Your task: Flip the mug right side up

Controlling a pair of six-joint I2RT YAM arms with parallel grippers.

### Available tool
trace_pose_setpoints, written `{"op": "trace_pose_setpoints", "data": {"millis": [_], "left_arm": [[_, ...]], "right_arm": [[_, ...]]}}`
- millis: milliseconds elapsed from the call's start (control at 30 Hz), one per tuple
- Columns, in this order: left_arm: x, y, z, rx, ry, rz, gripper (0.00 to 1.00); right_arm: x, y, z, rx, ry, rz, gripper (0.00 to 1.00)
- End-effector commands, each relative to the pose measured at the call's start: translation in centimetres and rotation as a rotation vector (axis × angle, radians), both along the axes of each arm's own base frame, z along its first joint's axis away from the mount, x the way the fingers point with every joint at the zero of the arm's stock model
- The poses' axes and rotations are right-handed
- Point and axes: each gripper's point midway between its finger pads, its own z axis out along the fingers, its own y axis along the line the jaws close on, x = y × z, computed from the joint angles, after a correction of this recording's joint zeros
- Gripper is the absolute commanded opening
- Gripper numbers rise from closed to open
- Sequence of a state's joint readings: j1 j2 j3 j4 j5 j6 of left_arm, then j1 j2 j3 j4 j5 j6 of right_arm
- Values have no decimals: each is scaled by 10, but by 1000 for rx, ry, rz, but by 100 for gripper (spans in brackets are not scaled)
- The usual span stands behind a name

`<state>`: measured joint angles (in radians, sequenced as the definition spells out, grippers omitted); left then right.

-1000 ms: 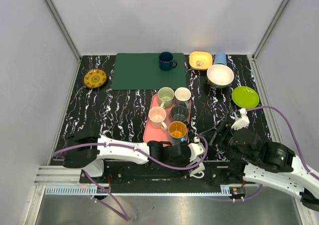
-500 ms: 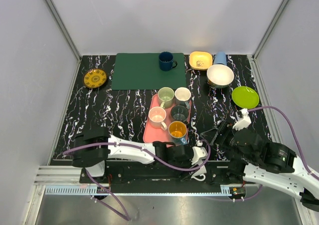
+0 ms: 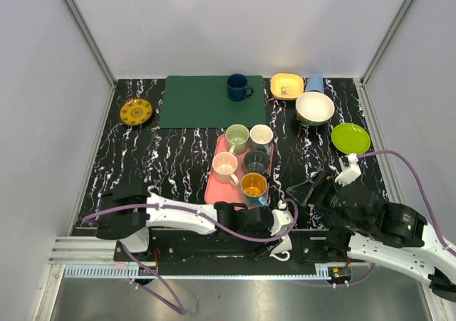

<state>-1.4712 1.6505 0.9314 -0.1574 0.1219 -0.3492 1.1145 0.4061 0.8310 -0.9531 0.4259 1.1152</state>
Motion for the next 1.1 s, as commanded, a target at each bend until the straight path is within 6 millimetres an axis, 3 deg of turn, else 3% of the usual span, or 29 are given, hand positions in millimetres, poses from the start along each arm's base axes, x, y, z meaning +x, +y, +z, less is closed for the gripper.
{"op": "trace_pose_setpoints", "data": {"millis": [0,100,233,267,433,567,667,767,867,1067], "left_arm": [[5,-4,58,-131,-48,44,0],[13,4,80,-154,-90,84,0],[35,21,112,-194,-180,181,0],[37,26,127,-231,-192,195,0],[60,48,161,-266,-264,285,0],[79,75,195,-307,-304,386,0],[99,102,218,-315,-338,506,0],[112,127,242,-354,-373,587,0],[116,139,264,-424,-368,610,0],[101,138,301,-568,-322,539,0]], "right_arm": [[4,-2,39,86,-85,-9,79],[7,-8,49,96,-117,-25,79],[8,-4,45,53,-124,-9,79],[8,-1,43,45,-121,1,79],[5,23,40,21,-144,108,78],[6,31,47,-32,-156,154,77],[8,29,35,-162,-121,167,77],[1,48,42,-171,-142,286,76],[-17,72,51,-97,-188,454,76],[-51,115,73,59,-262,739,78]]}}
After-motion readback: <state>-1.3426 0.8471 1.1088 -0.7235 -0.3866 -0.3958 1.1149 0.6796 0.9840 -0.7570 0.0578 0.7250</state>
